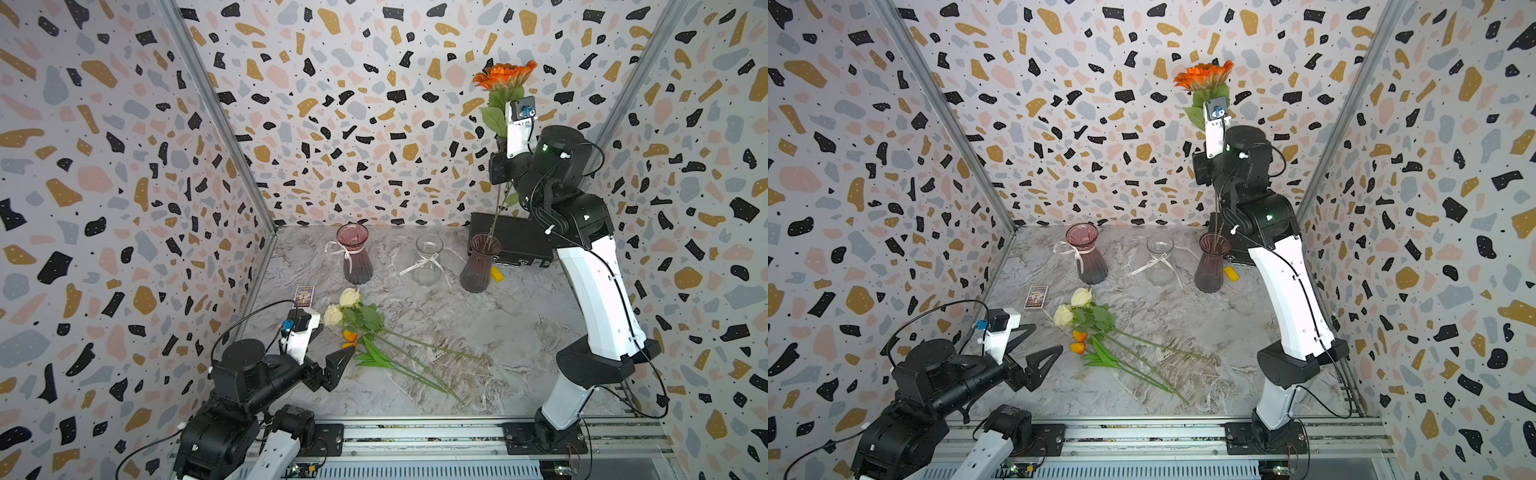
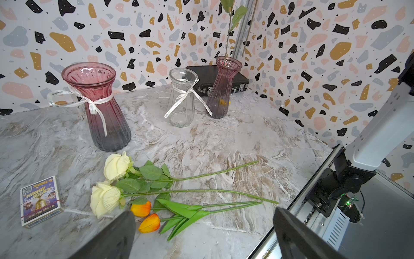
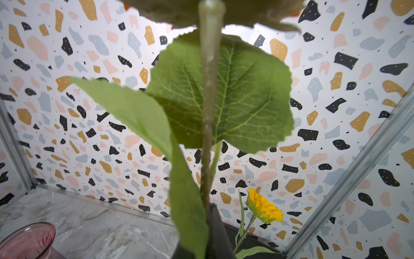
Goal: Arrange the flowers in different vases according to their variety
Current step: Insert the flower into the vase.
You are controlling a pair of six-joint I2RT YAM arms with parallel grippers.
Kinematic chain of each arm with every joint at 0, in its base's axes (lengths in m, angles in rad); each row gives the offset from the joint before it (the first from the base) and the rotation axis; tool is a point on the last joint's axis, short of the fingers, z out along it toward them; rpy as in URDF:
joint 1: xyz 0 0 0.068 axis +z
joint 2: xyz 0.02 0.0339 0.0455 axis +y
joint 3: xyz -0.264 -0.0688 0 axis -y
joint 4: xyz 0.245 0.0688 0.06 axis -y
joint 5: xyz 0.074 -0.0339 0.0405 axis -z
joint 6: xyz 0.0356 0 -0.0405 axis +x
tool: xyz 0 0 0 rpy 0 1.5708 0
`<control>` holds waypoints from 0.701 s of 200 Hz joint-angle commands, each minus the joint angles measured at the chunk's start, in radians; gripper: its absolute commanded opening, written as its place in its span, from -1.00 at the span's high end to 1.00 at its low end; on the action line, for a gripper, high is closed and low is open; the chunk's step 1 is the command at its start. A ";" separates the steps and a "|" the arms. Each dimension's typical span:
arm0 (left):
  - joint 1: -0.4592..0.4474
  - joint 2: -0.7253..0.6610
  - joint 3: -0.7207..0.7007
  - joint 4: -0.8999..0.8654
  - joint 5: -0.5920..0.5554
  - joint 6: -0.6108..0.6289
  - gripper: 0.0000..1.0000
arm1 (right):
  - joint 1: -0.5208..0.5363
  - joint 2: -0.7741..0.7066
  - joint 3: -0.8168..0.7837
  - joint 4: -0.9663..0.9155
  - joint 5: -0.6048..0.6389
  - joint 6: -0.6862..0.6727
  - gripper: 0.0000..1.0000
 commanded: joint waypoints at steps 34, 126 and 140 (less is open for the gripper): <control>-0.003 0.005 -0.015 0.052 0.014 0.023 -0.99 | -0.037 0.036 -0.004 0.124 0.060 0.017 1.00; -0.005 0.000 -0.002 0.045 0.015 0.034 -0.99 | -0.100 0.080 -0.174 0.200 0.060 0.020 1.00; -0.004 -0.001 0.001 0.049 0.016 0.034 -0.99 | -0.102 0.047 -0.285 0.251 0.057 0.032 1.00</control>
